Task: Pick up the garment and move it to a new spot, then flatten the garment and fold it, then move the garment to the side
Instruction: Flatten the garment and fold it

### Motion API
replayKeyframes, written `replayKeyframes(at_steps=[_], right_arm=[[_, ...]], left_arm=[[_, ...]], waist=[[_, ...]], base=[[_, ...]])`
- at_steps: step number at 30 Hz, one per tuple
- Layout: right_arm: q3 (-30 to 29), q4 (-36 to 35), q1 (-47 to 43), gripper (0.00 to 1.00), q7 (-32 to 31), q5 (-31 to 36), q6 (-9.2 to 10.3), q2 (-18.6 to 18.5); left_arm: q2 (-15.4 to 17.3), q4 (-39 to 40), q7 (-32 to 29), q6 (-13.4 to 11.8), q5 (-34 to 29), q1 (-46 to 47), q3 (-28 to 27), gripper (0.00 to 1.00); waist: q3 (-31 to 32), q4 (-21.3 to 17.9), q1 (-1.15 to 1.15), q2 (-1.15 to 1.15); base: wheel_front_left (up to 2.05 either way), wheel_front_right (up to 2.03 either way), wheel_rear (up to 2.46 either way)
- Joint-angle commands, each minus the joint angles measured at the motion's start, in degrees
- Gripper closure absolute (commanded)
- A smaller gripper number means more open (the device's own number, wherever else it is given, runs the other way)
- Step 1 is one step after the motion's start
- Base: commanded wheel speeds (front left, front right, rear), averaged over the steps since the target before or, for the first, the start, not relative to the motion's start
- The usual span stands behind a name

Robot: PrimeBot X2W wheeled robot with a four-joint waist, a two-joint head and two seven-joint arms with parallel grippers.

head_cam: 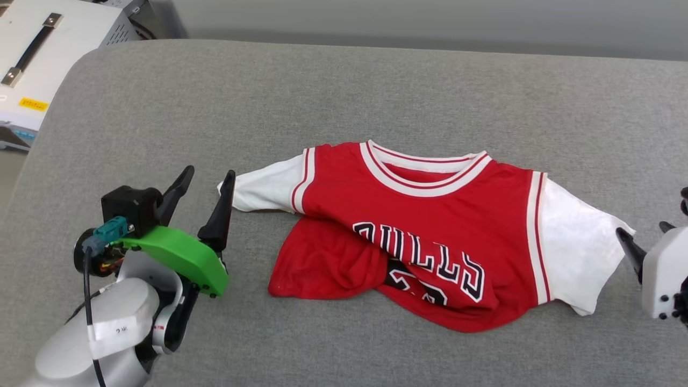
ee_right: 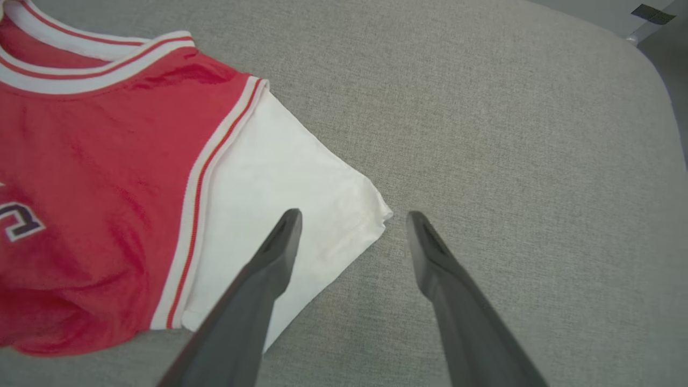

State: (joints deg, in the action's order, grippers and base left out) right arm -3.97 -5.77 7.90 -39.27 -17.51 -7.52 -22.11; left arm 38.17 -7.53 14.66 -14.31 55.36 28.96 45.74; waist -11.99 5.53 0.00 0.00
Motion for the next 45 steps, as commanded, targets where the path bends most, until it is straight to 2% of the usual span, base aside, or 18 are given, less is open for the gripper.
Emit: replayKeyframes(at_steps=[1,4,8,24,25,26,27,32,36,38,45], right_arm=[[-0.4,0.74,1.81,0.0,-1.91,-0.48,0.03,-1.05],[-0.73,2.96,4.01,0.0,-6.13,-1.0,0.03,-2.07],[-0.7,6.17,6.21,0.0,-8.79,-1.3,0.03,-2.51],[0.94,18.35,9.99,0.0,-4.68,-0.67,0.03,-1.2],[1.14,18.83,10.05,0.24,-4.64,-0.89,0.03,-1.1],[1.42,19.36,10.11,0.56,-4.38,-1.0,0.03,-1.02],[1.82,19.7,10.11,1.0,-4.06,-0.98,0.03,-1.07],[3.37,19.44,10.97,1.0,0.42,-1.02,0.03,-1.74],[4.44,16.84,11.26,1.0,2.47,-1.3,0.03,-2.96],[4.93,14.96,11.29,1.0,2.72,-1.4,0.03,-3.66],[6.39,7.93,11.98,1.0,0.96,-1.76,0.03,-4.5]], left_arm=[[-0.13,1.34,0.31,-0.87,-0.74,-1.66,-0.93,0.0],[-0.49,3.64,0.32,-1.72,-1.59,-3.71,-2.53,0.0],[-0.76,5.0,0.32,-1.8,-2.47,-5.06,-4.03,0.0],[-1.24,4.82,0.33,-0.41,-4.36,-5.17,-6.79,0.0],[-1.17,4.7,0.33,-0.31,-4.36,-5.0,-6.87,0.0],[-1.11,4.55,0.33,-0.22,-4.34,-4.83,-6.96,0.0],[-1.09,4.42,0.33,-0.18,-4.32,-4.73,-7.02,0.0],[-0.88,3.34,-0.03,-0.15,-3.77,-5.09,-7.18,0.0],[0.36,2.01,-3.51,0.91,-2.84,-4.15,-6.52,0.0],[1.48,1.19,-6.52,1.73,-2.82,-2.69,-5.75,0.0],[4.21,-3.15,-20.89,7.02,-1.42,5.02,-2.21,0.0]], waist=[[-1.12,1.42,0.0,0.0],[-1.83,2.3,0.0,0.0],[-2.96,3.07,0.0,0.0],[-5.97,4.19,0.0,0.0],[-6.03,4.14,0.0,0.0],[-6.03,4.08,0.0,0.0],[-5.98,4.02,0.0,0.0],[-4.62,3.05,0.0,0.0],[-3.36,1.78,0.0,0.0],[-3.07,1.07,0.0,0.0],[-4.02,-1.69,0.0,0.0]], base=[[0.0,0.0,0.0],[0.0,0.0,0.0],[0.0,0.0,0.0],[0.0,0.0,0.0],[0.0,0.0,0.0],[0.0,0.0,0.0],[0.0,0.0,0.0],[0.0,0.0,0.0],[0.0,0.0,0.0],[0.0,0.0,0.0],[0.0,0.0,0.0]])
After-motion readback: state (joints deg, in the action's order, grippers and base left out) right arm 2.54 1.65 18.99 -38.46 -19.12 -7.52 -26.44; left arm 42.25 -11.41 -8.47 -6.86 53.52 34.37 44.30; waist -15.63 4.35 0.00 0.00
